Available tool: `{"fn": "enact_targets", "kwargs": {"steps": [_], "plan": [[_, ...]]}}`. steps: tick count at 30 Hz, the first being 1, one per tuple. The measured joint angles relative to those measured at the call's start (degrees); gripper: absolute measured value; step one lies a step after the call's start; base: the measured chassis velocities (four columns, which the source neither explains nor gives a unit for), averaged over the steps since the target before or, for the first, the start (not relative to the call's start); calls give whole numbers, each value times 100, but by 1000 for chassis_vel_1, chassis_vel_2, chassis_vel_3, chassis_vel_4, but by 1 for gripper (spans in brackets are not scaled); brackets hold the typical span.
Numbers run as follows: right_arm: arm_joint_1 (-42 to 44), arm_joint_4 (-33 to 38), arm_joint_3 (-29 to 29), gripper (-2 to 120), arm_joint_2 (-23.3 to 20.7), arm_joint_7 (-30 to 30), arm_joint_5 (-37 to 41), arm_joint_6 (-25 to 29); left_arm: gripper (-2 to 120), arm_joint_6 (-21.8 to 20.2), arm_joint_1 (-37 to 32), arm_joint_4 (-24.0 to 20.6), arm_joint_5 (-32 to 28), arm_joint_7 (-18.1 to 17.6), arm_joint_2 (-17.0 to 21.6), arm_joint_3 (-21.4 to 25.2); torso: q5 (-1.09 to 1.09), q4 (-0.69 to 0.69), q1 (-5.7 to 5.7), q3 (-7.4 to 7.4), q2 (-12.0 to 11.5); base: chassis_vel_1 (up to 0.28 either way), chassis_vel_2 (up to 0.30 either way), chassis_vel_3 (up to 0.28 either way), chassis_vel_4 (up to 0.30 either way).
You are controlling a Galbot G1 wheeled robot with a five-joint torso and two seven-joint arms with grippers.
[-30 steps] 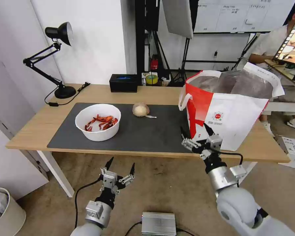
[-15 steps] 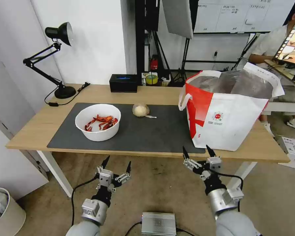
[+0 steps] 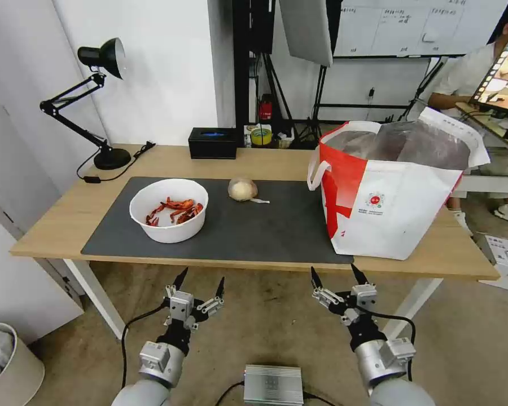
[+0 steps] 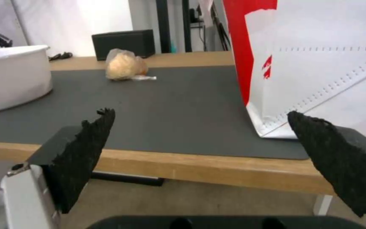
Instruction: Pick up the trash from the table and place it into the takeout bag.
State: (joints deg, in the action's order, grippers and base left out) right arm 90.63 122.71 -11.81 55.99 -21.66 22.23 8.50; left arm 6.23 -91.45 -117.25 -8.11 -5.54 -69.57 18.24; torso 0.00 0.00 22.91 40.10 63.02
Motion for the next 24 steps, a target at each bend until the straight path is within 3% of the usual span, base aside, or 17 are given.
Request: {"fn": "enact_targets", "kwargs": {"steps": [24], "plan": [[132,-47,12,100,60,10,-117,41,100,0,-26,-28,-33,15,-4,44,0,0,0,0,0,0,0,0,0]]}}
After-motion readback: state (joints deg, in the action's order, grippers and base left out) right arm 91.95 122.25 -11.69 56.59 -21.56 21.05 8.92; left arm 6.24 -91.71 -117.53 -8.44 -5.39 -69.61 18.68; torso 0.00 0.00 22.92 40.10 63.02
